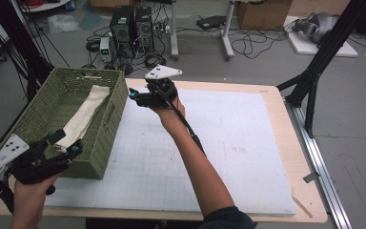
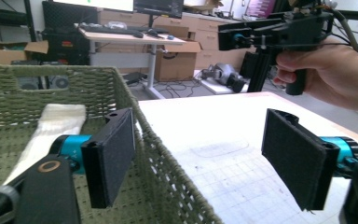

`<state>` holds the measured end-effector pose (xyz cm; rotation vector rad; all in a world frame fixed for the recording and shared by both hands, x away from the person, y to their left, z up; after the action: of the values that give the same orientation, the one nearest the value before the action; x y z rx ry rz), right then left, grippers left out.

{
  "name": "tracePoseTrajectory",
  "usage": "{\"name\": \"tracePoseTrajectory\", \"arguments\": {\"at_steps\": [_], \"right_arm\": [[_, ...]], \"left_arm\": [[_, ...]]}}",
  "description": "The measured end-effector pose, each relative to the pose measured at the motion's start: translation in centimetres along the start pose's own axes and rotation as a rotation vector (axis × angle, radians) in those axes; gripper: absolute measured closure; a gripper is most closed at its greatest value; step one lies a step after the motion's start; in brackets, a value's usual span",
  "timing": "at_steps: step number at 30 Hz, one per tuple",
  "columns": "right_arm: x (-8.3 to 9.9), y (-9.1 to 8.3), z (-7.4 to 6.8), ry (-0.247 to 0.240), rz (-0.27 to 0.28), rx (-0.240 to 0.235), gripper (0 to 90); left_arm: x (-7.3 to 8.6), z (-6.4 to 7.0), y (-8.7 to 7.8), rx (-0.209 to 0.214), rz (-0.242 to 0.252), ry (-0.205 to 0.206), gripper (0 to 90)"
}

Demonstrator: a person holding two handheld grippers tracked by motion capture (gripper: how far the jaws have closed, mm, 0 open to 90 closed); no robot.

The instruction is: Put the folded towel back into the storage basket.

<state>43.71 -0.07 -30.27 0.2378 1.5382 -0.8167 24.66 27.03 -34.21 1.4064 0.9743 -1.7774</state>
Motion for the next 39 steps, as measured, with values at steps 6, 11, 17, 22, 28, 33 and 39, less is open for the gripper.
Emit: {"name": "tracePoseTrajectory", "arguments": {"at_steps": [6,11,17,22,28,33,39], "right_arm": [[1.1,-2.0,0.9,0.015,-0.005,0.008,20.1],[2.2,-3.5,1.5,0.004,-0.045,-0.008,19.0],[4.1,-5.8,2.2,0.008,-0.06,0.015,17.9],[5.5,-7.7,2.9,0.019,-0.068,0.028,17.7],[7.0,-10.0,3.2,0.026,-0.071,0.031,15.7],[9.1,-12.3,3.5,-0.002,-0.134,0.079,15.7],[11.9,-15.8,4.5,0.058,-0.117,0.12,15.7]], "left_arm": [[-0.2,0.5,0.7,0.012,0.013,-0.004,16.9],[-0.3,1.1,1.5,0.06,0.006,-0.004,17.0],[-0.6,2.0,2.2,0.11,0.006,0.008,17.1],[-0.7,3.0,3.1,0.17,-0.01,0.013,17.1],[-0.6,4.3,4.6,0.222,-0.03,0.036,17.1],[-0.1,5.4,6.1,0.264,-0.047,0.067,17.2],[0.5,6.6,7.8,0.313,-0.058,0.085,17.4]]}}
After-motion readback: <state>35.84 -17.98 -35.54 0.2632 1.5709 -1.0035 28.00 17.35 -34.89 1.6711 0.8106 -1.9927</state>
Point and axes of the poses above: each handheld gripper's, and its own axes: y roughly forward along the jaws, x roughly out of its underside, z roughly to its right, the point moved 3 cm from there along y, roughly forward along the jaws, and after that the axes turned 3 degrees about -z, right-handed, at the moved point
